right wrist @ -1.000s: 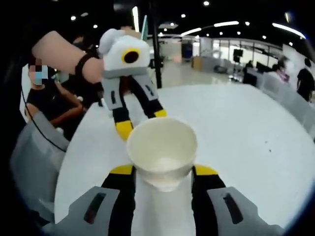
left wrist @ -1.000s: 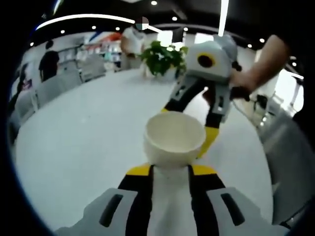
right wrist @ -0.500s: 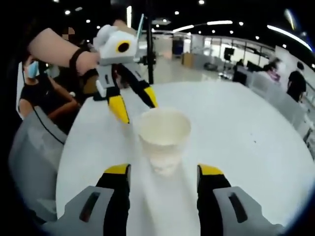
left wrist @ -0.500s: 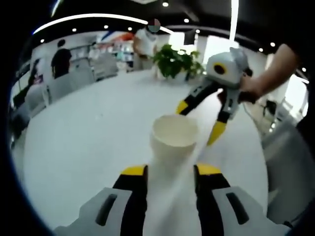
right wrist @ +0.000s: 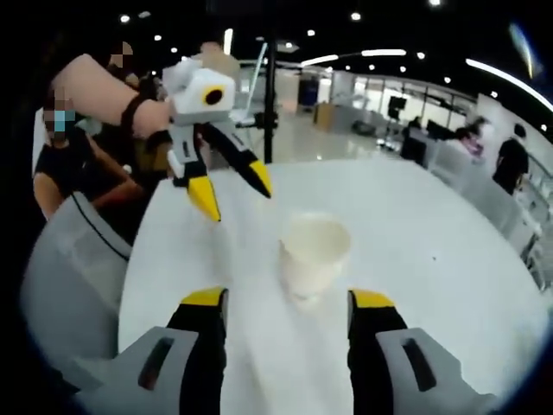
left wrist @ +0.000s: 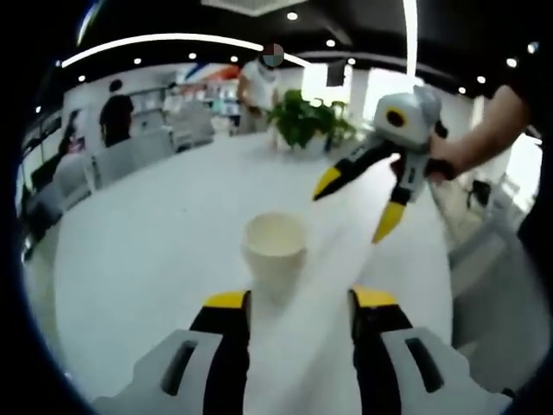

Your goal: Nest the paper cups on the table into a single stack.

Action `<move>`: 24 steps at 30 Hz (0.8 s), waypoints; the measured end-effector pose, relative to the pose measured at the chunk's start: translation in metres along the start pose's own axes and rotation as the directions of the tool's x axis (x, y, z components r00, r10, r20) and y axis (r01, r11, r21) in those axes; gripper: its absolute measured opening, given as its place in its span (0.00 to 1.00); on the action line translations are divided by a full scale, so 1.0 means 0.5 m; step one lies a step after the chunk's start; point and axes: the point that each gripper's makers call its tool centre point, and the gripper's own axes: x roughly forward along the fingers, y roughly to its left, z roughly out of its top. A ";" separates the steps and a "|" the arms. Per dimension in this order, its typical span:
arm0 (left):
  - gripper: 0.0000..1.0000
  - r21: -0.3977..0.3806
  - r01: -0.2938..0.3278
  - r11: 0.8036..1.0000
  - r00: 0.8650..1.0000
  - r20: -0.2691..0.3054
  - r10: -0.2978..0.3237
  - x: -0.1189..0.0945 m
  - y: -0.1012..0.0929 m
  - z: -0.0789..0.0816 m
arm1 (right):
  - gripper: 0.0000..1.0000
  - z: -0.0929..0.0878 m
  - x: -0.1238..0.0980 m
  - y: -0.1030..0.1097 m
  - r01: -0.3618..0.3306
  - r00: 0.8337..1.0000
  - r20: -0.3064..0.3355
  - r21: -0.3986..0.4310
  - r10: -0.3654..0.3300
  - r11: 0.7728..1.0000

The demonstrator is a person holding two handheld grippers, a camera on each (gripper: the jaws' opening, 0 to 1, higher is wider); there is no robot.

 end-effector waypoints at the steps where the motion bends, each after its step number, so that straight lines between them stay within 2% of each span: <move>1: 0.47 0.000 -0.003 1.000 1.000 0.002 0.003 -0.005 -0.002 0.001 | 0.54 0.000 -0.004 0.002 0.003 1.000 0.001 0.003 -0.003 1.000; 6: 0.50 0.000 -0.016 1.000 1.000 0.009 0.016 -0.030 -0.017 0.002 | 0.58 0.001 -0.032 0.011 0.029 1.000 0.009 0.034 -0.029 0.999; 10: 0.54 0.002 -0.038 0.999 0.999 0.029 0.038 -0.050 -0.023 0.003 | 0.65 0.004 -0.063 0.015 0.049 0.998 0.039 0.088 -0.053 0.995; 14: 0.64 0.019 -0.054 0.998 0.995 0.091 0.052 -0.071 -0.039 0.024 | 0.78 0.013 -0.104 0.019 0.079 0.993 0.083 0.125 -0.089 0.989; 18: 0.73 0.011 -0.080 0.997 0.990 0.120 0.078 -0.090 -0.044 0.035 | 0.87 0.003 -0.138 0.022 0.114 0.988 0.086 0.132 -0.126 0.985; 22: 0.85 0.010 -0.119 0.993 0.979 0.168 0.115 -0.110 -0.044 0.047 | 0.98 -0.003 -0.158 0.029 0.136 0.983 0.099 0.155 -0.152 0.979; 24: 0.96 -0.006 -0.131 0.991 0.967 0.220 0.130 -0.122 -0.045 0.062 | 1.00 -0.003 -0.168 0.039 0.138 0.981 0.112 0.157 -0.157 0.978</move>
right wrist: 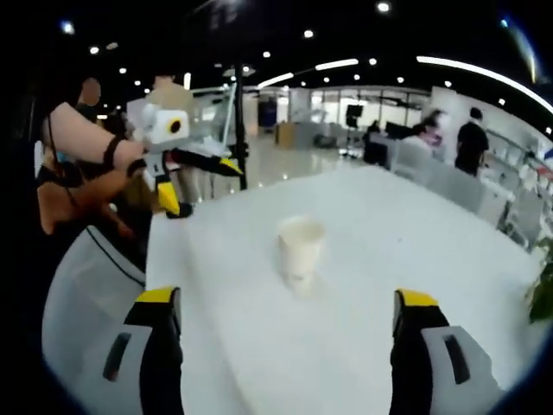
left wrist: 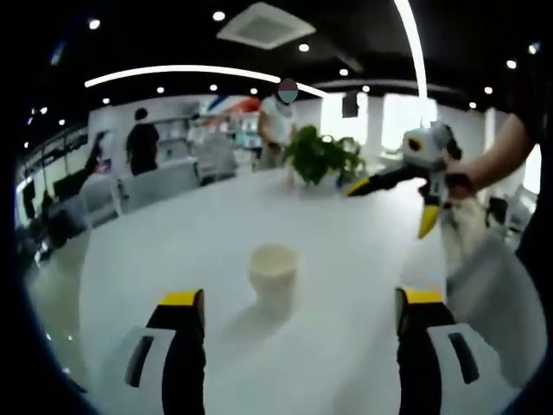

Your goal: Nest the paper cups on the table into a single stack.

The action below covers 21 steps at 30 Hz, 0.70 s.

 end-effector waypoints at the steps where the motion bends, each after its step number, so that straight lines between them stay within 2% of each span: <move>1: 0.98 -0.020 -0.003 1.000 1.000 0.031 0.003 -0.006 -0.003 0.011 | 1.00 -0.003 -0.005 0.005 0.001 1.000 -0.001 -0.001 -0.001 1.000; 5: 0.98 0.001 0.012 1.000 0.999 0.036 -0.012 -0.023 -0.018 0.017 | 1.00 -0.013 -0.023 0.016 0.013 1.000 -0.002 0.003 -0.013 1.000; 11: 0.98 0.044 0.015 0.999 1.000 -0.008 -0.015 -0.045 -0.026 -0.003 | 1.00 -0.019 -0.044 0.027 0.033 0.999 -0.010 0.015 -0.033 0.999; 13: 0.98 0.019 0.001 1.000 0.999 -0.033 -0.001 -0.054 -0.019 -0.015 | 1.00 -0.024 -0.053 0.026 0.042 0.999 -0.014 0.016 -0.041 0.999; 17: 0.98 0.030 -0.004 1.000 1.000 -0.019 0.005 -0.072 -0.028 -0.020 | 1.00 -0.031 -0.067 0.028 0.054 0.999 -0.008 0.019 -0.054 0.998; 21: 0.98 0.050 0.011 0.999 0.999 -0.054 -0.009 -0.087 -0.043 -0.032 | 1.00 -0.038 -0.078 0.029 0.071 0.997 -0.009 0.031 -0.071 0.997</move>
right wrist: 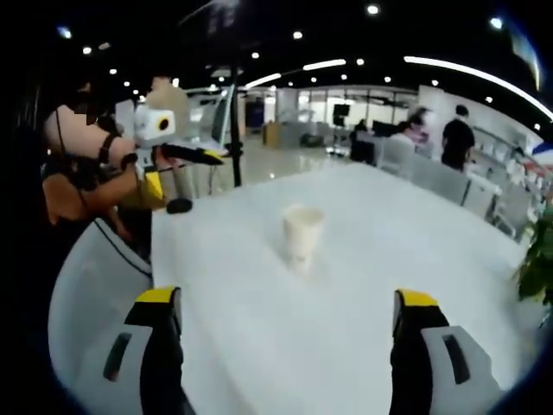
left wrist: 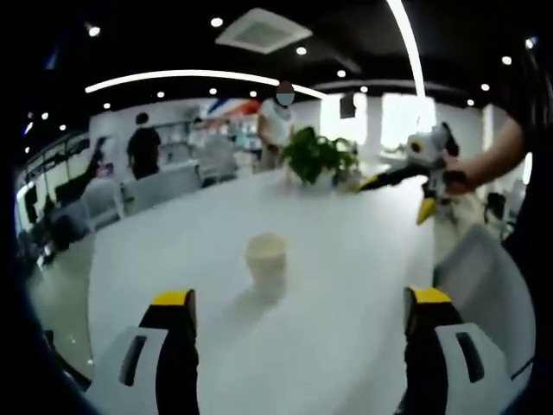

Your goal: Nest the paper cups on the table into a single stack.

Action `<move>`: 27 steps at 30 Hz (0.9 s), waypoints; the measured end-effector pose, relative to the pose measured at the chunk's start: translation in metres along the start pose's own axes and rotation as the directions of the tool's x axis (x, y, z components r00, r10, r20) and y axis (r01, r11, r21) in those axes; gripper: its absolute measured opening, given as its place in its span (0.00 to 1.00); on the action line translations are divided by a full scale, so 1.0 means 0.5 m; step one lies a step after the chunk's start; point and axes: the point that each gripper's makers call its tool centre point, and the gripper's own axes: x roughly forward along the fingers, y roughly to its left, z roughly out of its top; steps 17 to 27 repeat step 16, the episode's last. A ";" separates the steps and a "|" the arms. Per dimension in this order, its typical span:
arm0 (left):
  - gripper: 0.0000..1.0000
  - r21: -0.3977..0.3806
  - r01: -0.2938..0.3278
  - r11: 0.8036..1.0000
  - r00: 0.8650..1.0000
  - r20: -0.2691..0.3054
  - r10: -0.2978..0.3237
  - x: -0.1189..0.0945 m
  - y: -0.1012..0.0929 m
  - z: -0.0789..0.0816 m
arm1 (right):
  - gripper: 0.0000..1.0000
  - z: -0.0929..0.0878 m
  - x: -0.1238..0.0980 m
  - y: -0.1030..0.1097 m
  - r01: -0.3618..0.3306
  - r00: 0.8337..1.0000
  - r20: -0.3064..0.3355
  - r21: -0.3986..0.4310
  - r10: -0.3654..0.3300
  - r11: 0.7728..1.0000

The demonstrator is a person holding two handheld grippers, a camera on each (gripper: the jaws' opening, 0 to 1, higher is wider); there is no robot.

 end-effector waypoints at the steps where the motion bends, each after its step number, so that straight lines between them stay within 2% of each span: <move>1: 0.98 0.005 -0.002 1.000 1.000 0.003 0.002 -0.004 0.000 0.001 | 1.00 -0.001 -0.002 0.001 0.002 1.000 0.003 0.000 -0.002 1.000; 4: 0.98 -0.015 -0.005 1.000 1.000 0.019 0.005 -0.009 -0.002 0.004 | 1.00 -0.006 -0.005 0.007 0.000 1.000 0.000 -0.005 0.000 1.000; 6: 0.98 -0.009 0.000 1.000 1.000 0.009 0.000 -0.008 -0.004 -0.001 | 1.00 -0.018 -0.006 0.009 -0.001 1.000 -0.028 -0.020 0.000 1.000; 27: 0.98 -0.010 -0.003 1.000 1.000 -0.009 0.003 -0.015 -0.015 -0.010 | 1.00 -0.017 -0.020 0.008 0.004 1.000 -0.026 -0.030 -0.005 1.000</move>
